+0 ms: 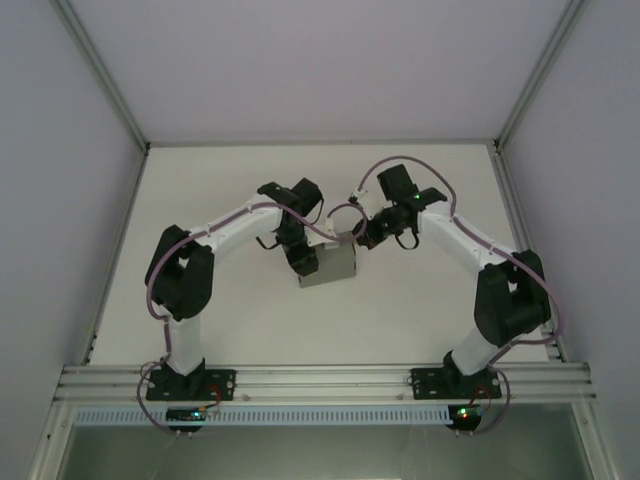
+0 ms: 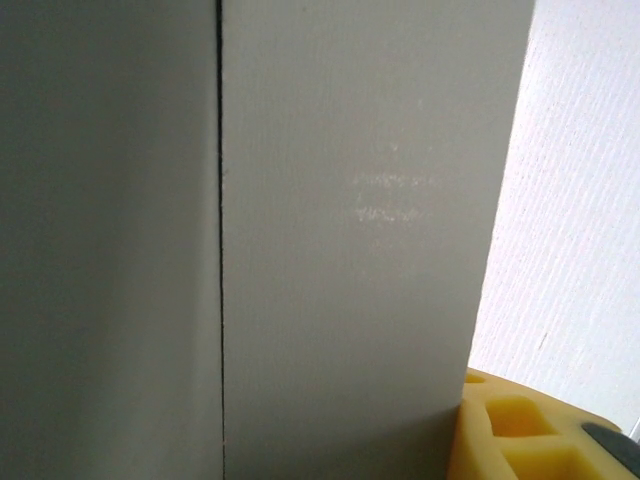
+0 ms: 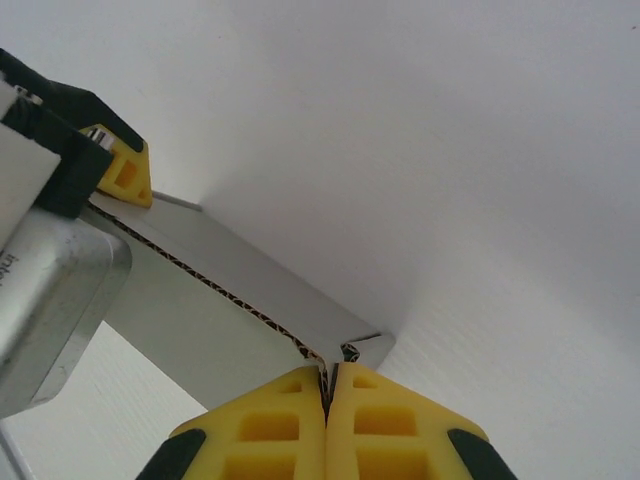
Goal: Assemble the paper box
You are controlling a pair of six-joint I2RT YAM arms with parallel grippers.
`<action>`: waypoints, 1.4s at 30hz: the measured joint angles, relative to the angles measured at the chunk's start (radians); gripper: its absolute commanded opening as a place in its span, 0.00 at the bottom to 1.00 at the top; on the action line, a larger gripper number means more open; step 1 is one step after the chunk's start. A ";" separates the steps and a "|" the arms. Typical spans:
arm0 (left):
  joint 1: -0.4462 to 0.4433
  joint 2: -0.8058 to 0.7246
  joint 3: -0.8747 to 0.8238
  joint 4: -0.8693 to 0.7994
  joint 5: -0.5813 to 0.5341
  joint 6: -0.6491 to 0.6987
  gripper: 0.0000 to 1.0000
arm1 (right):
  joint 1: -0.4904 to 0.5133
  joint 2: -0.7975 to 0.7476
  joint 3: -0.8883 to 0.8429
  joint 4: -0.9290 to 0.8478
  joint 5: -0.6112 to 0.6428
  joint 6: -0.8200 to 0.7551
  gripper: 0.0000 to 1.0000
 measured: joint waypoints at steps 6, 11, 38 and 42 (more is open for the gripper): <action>0.000 0.000 0.000 0.001 -0.001 -0.019 0.39 | 0.122 -0.155 -0.213 0.248 0.257 0.276 0.00; 0.000 0.000 0.000 0.003 0.000 -0.040 0.40 | 0.186 -0.232 -0.386 0.491 0.406 0.428 0.00; -0.014 0.001 0.002 0.052 -0.003 -0.060 0.43 | 0.227 -0.239 -0.344 0.385 0.547 0.596 0.00; -0.014 0.001 0.002 0.056 -0.005 -0.061 0.43 | 0.224 -0.243 -0.378 0.446 0.550 0.592 0.00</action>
